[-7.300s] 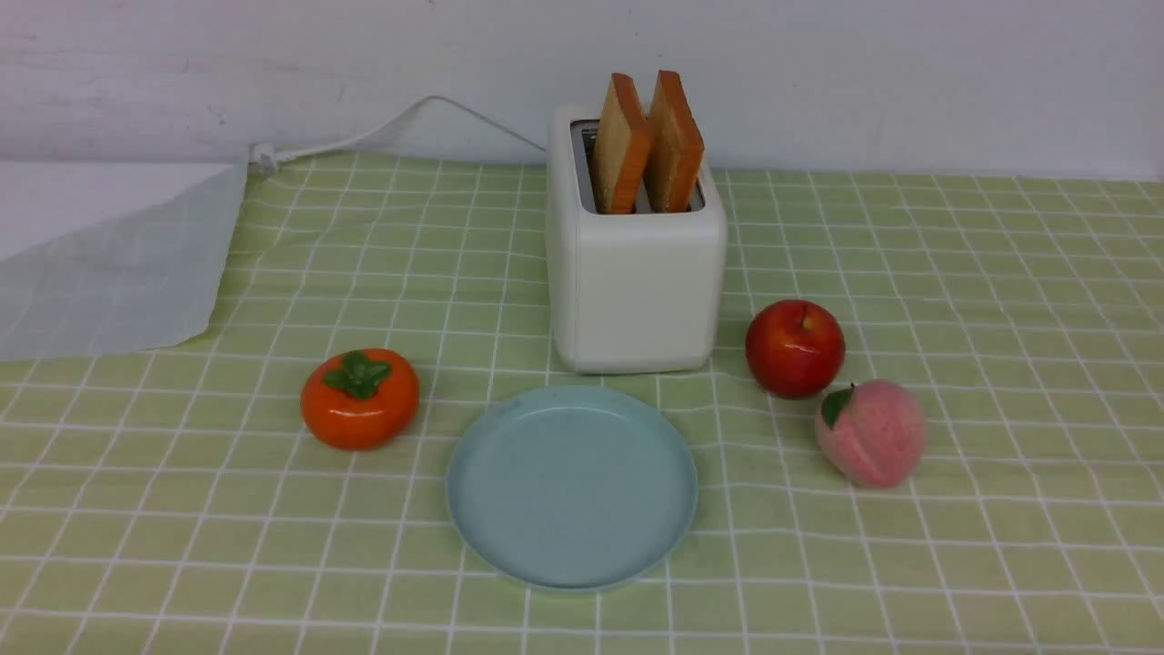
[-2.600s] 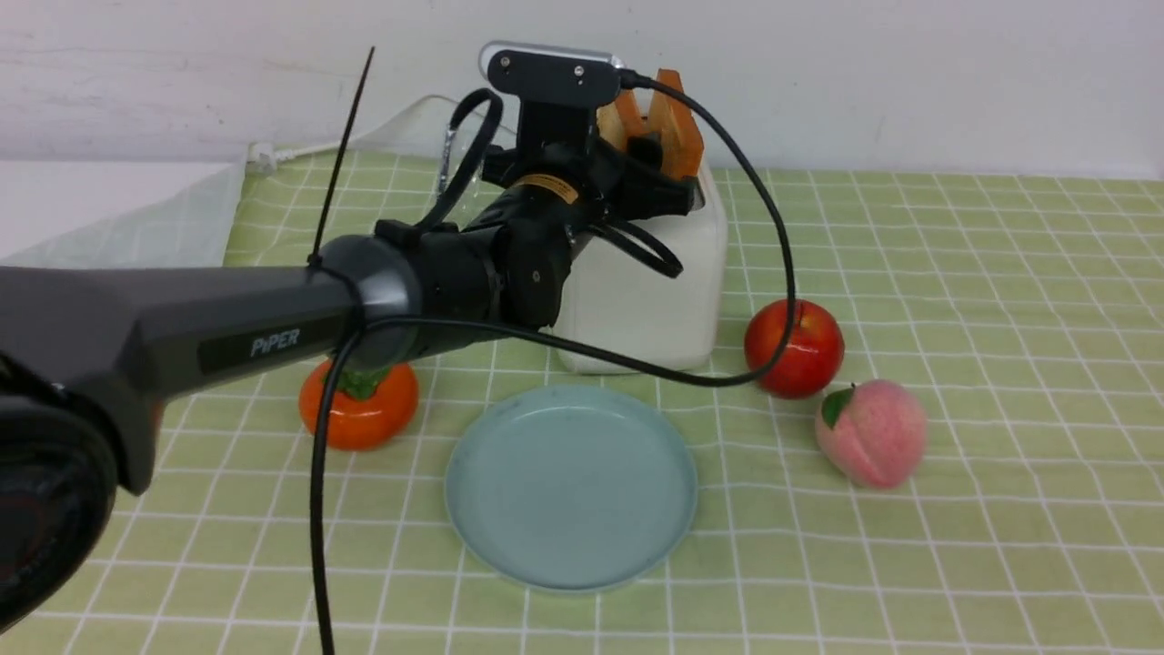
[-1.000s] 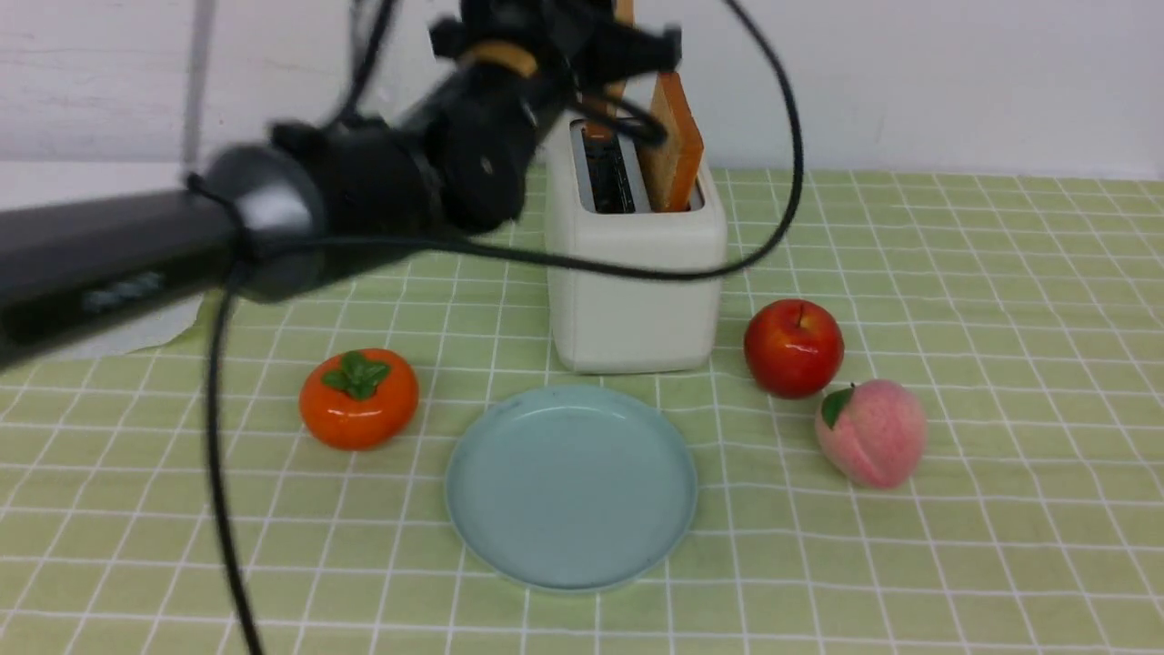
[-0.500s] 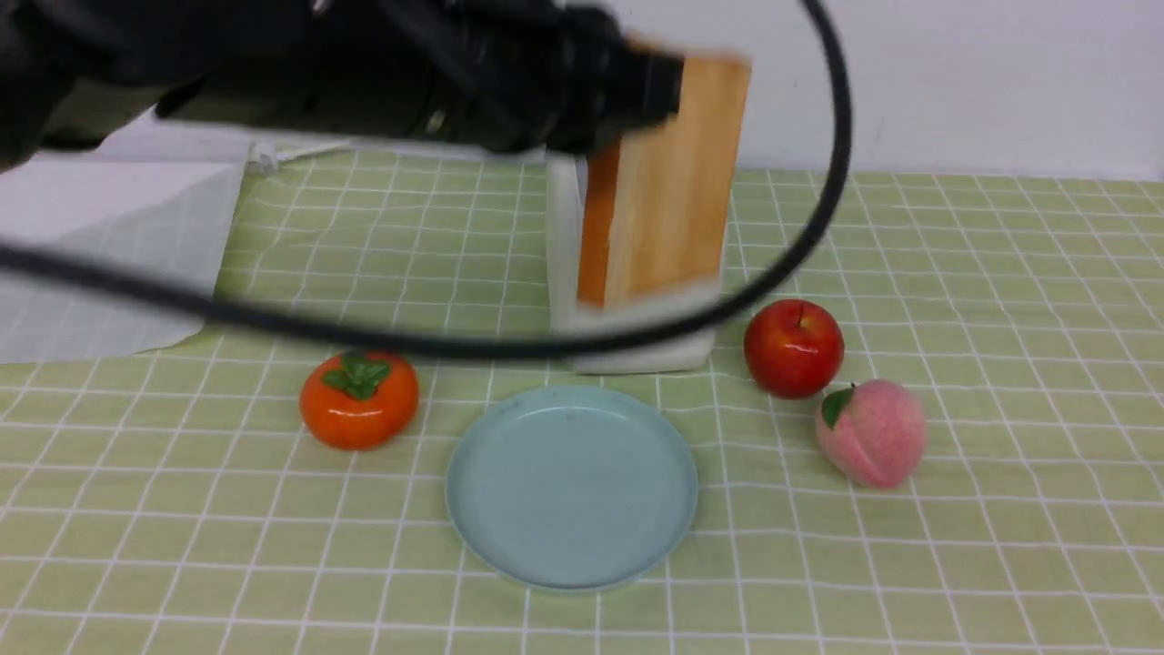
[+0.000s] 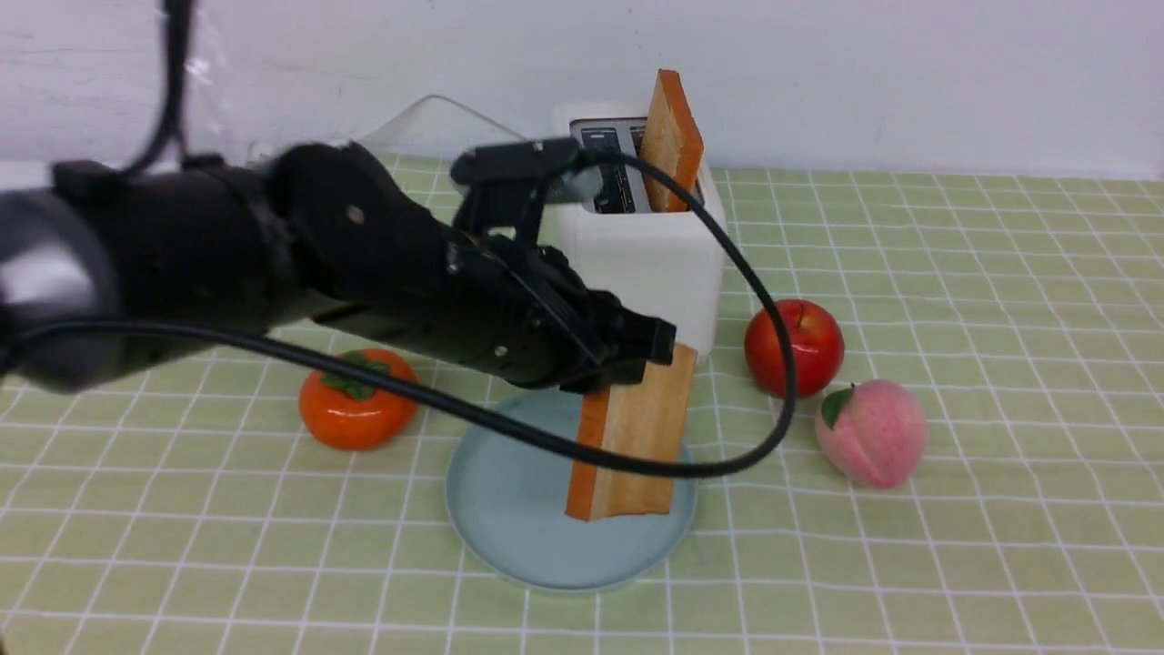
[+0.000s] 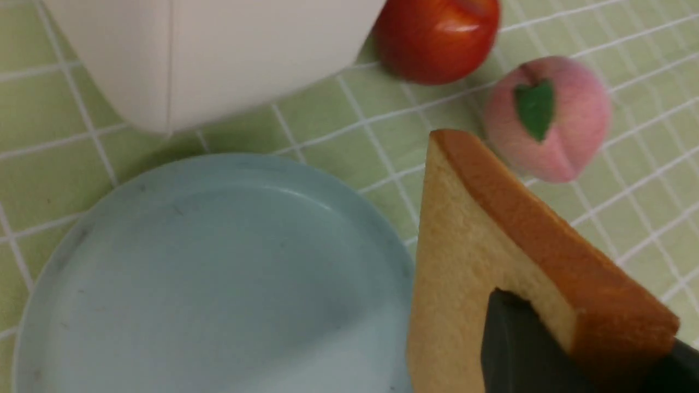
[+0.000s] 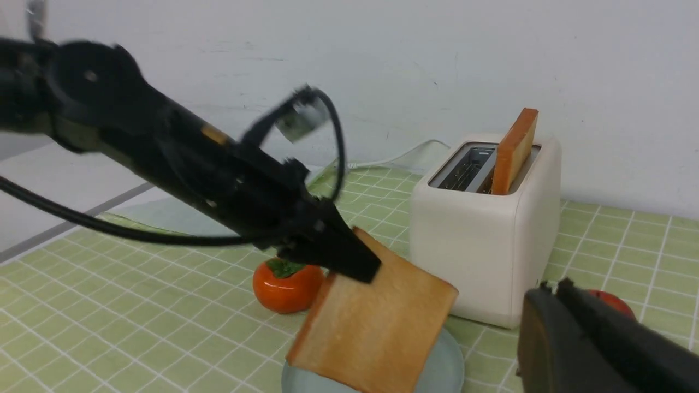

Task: Take toasted bread from bread machine on green coffee tablecloth place on plate.
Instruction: 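Place the slice of bread on the plate with the left gripper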

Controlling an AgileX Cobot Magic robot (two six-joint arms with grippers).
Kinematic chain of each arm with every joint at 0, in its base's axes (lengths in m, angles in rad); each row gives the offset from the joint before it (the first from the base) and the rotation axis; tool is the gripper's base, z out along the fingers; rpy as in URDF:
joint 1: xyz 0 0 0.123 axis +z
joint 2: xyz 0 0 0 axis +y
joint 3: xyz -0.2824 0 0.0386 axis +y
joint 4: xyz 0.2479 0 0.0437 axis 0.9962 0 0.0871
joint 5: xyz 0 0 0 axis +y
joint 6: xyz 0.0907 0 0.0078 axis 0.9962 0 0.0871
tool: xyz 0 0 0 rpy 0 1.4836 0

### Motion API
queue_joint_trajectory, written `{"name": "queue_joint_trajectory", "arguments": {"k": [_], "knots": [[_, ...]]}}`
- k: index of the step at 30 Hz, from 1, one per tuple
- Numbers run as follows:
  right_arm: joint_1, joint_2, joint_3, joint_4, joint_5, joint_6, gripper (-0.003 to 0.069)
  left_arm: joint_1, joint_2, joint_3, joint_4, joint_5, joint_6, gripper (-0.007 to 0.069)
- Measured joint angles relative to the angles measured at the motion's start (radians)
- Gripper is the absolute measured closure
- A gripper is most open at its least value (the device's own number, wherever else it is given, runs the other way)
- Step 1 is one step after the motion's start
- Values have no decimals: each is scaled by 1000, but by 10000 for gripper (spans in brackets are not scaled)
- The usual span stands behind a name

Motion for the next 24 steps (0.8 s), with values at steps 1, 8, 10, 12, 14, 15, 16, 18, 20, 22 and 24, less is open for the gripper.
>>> {"name": "queue_joint_trajectory", "arguments": {"k": [1, 8, 10, 12, 14, 15, 16, 18, 20, 22, 24], "knots": [[0, 0, 0, 1, 0, 0, 656, 0, 19, 0, -2, -10, 0, 515], [0, 0, 0, 7, 1, 0, 656, 0, 88, 0, -9, -135, -58, 515], [0, 0, 0, 10, 1, 0, 656, 0, 93, 0, -9, -154, -68, 515], [0, 0, 0, 12, 1, 0, 656, 0, 100, 0, -9, -155, -72, 503], [0, 0, 0, 13, 0, 0, 656, 0, 102, 0, -9, -149, -74, 468], [0, 0, 0, 15, 0, 0, 656, 0, 102, 0, -9, -144, -74, 445], [0, 0, 0, 15, 0, 0, 656, 0, 102, 0, -9, -139, -74, 424], [0, 0, 0, 15, 0, 0, 656, 0, 104, 0, -7, -105, -75, 325], [0, 0, 0, 15, 0, 0, 656, 0, 111, 0, 9, -93, -75, 256], [0, 0, 0, 15, -2, 0, 655, 0, 113, 0, 25, -93, -77, 213], [0, 0, 0, 15, -8, 0, 655, 0, 113, 0, 41, -96, -78, 178]]}}
